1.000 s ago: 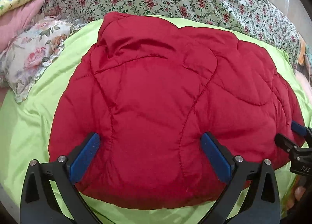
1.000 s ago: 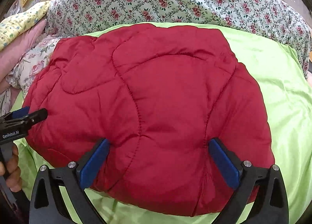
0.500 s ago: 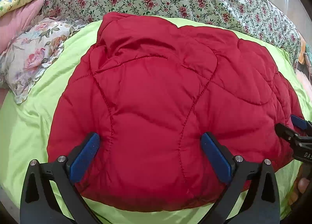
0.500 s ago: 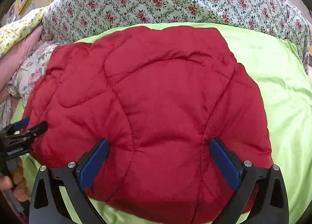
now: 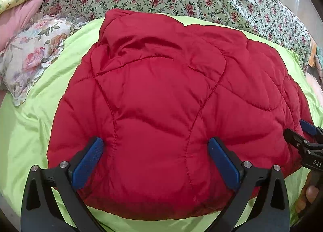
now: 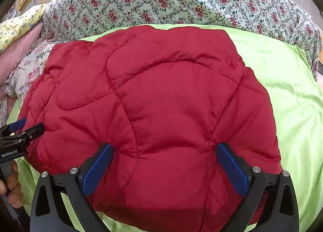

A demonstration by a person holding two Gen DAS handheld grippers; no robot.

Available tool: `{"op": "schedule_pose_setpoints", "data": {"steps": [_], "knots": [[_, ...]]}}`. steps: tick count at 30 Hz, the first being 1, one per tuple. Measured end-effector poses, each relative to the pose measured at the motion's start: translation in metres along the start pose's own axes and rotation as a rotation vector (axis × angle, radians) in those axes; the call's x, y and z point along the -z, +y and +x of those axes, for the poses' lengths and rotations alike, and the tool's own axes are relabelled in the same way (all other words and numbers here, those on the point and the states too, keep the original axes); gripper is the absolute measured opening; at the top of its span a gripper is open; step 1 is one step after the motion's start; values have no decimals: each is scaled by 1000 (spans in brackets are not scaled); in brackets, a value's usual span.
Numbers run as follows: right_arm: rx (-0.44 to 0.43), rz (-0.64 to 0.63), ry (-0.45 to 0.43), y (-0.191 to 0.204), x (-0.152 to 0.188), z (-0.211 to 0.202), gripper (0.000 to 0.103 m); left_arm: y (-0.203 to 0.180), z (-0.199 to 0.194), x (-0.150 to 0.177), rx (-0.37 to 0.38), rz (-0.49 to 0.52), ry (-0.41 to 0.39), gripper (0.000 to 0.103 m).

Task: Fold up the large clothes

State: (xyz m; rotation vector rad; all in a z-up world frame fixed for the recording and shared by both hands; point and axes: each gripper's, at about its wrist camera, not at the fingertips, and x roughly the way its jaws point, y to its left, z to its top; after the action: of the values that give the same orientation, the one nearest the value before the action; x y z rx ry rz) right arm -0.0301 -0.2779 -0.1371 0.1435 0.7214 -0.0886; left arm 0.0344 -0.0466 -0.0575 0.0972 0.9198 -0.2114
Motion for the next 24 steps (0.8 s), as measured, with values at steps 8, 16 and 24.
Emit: {"op": "schedule_pose_setpoints", "data": {"steps": [8, 16, 24], "knots": [[-15, 20, 23, -1, -5, -6, 103, 4, -4, -8, 35, -8, 51, 103], [-63, 35, 10, -3, 16, -45, 102, 5, -24, 10, 27, 2, 27, 103], [-121, 26, 26, -1, 50, -77, 103, -8, -48, 51, 14, 39, 51, 103]]}}
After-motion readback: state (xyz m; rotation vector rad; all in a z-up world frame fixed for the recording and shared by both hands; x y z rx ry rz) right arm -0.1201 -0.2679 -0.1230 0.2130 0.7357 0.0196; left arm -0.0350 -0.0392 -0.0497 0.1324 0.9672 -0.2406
